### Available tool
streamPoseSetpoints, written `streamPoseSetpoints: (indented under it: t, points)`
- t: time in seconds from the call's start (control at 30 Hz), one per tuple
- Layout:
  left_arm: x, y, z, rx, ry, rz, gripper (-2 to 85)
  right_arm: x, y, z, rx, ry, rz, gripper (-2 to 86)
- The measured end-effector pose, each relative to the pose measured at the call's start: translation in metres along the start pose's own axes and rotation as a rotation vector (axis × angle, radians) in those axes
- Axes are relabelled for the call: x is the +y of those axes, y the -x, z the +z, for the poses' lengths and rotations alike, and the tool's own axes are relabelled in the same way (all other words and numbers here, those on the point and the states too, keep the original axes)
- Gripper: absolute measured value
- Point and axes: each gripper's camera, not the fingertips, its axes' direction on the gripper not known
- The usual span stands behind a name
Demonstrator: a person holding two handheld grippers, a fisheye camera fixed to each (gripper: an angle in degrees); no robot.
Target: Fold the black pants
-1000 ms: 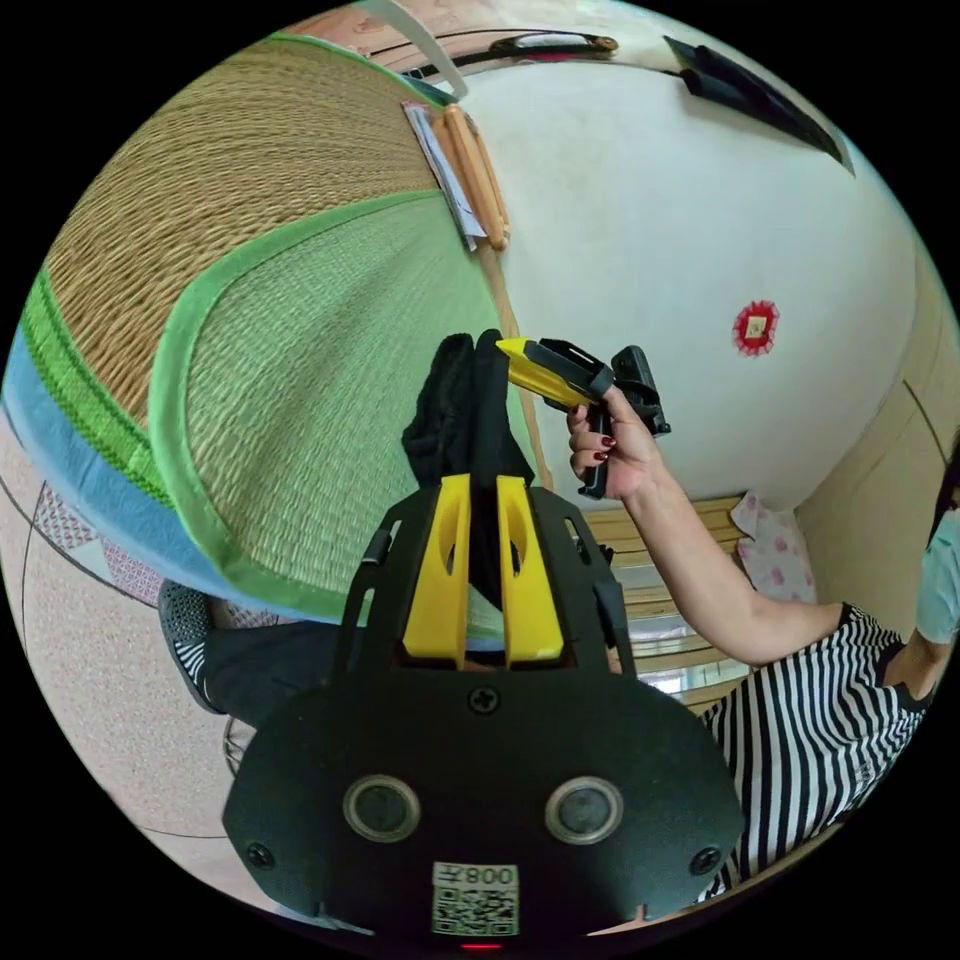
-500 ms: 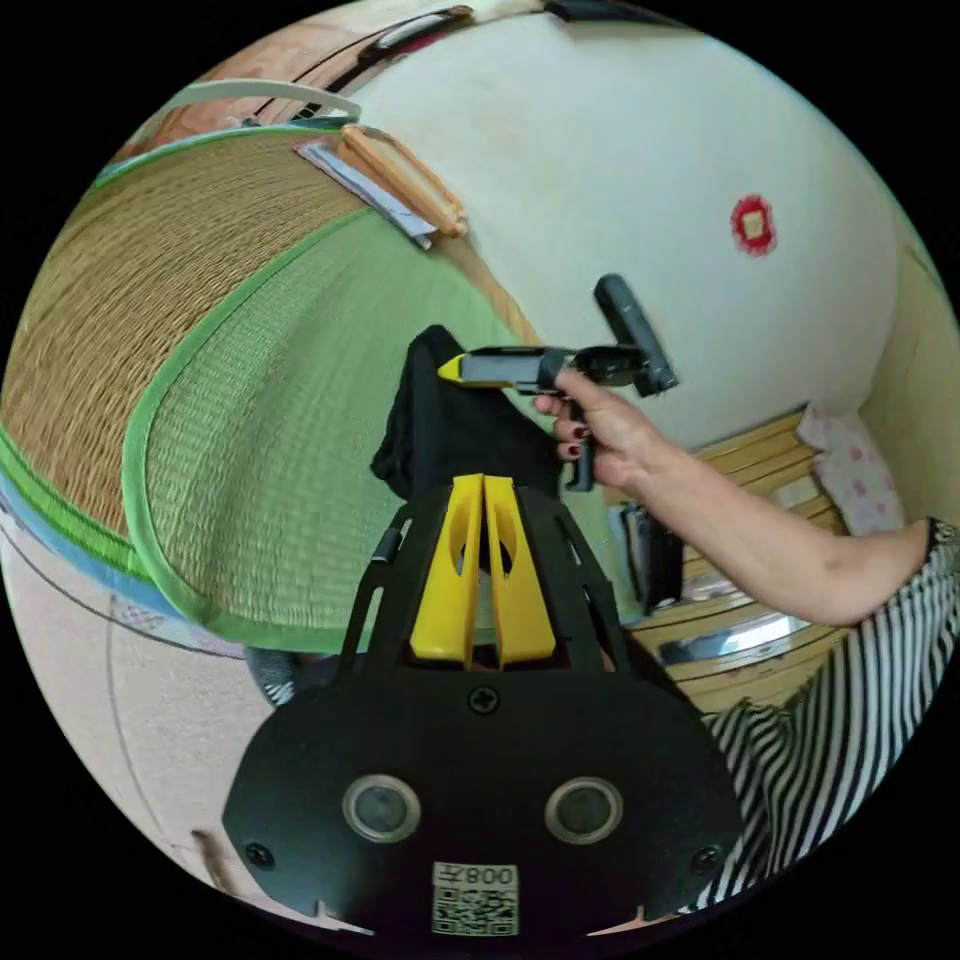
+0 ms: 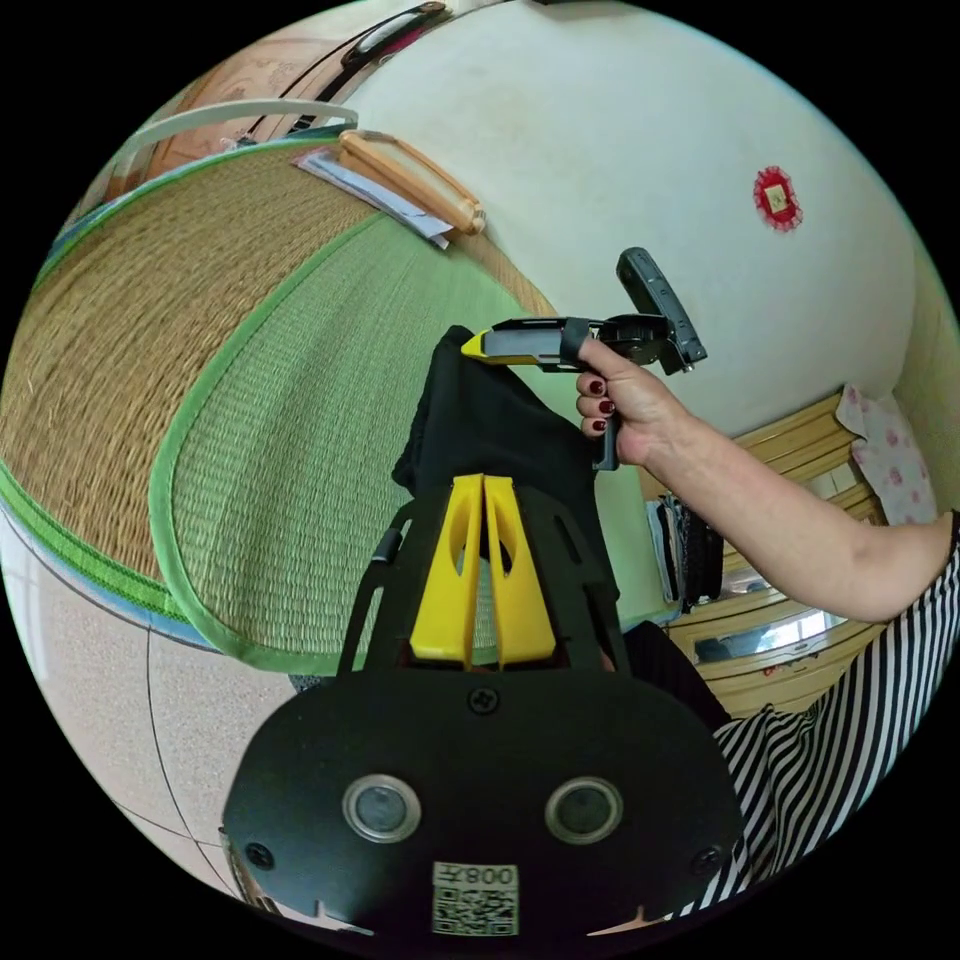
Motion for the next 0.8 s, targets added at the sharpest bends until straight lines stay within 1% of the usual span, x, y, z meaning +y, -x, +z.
streamPoseSetpoints:
  t: [0.07,0.13,0.2,0.3,0.37,0.43,0.57,0.63,0.7,0.77,0.8]
  points:
    - [-0.006,-0.008,0.007,-0.059,0.055,0.014,0.1,0.002,-0.002,-0.002,0.027,0.009,-0.020,0.1]
    - [-0.010,-0.012,0.015,-0.085,0.099,0.020,0.1,0.003,-0.019,-0.002,-0.034,0.024,0.029,0.1]
    - [-0.012,-0.019,0.012,-0.076,0.074,0.025,0.1,0.008,-0.032,-0.012,-0.087,0.004,0.068,0.1]
    - [-0.014,-0.038,0.010,-0.090,0.062,0.054,0.1,0.030,-0.034,-0.040,-0.093,-0.026,0.010,0.1]
    - [-0.014,-0.051,0.019,-0.115,0.086,0.085,0.1,0.058,-0.036,-0.057,-0.124,-0.032,-0.036,0.1]
    - [-0.014,-0.056,0.029,-0.139,0.119,0.094,0.1,0.114,-0.042,-0.071,-0.115,0.008,-0.089,0.1]
    - [-0.018,-0.064,0.034,-0.104,0.108,0.079,0.1,0.213,-0.069,-0.076,-0.112,0.087,-0.076,0.1]
    - [-0.018,-0.073,0.033,-0.106,0.094,0.088,0.1,0.265,-0.098,-0.077,-0.143,0.109,0.012,0.1]
    - [-0.018,-0.083,0.037,-0.119,0.116,0.098,0.1,0.294,-0.123,-0.073,-0.210,0.116,0.088,0.1]
    - [-0.016,-0.096,0.048,-0.124,0.167,0.109,0.1,0.312,-0.142,-0.068,-0.247,0.107,0.112,0.1]
    - [-0.016,-0.101,0.050,-0.126,0.173,0.114,0.1,0.318,-0.155,-0.074,-0.301,0.097,0.152,0.1]
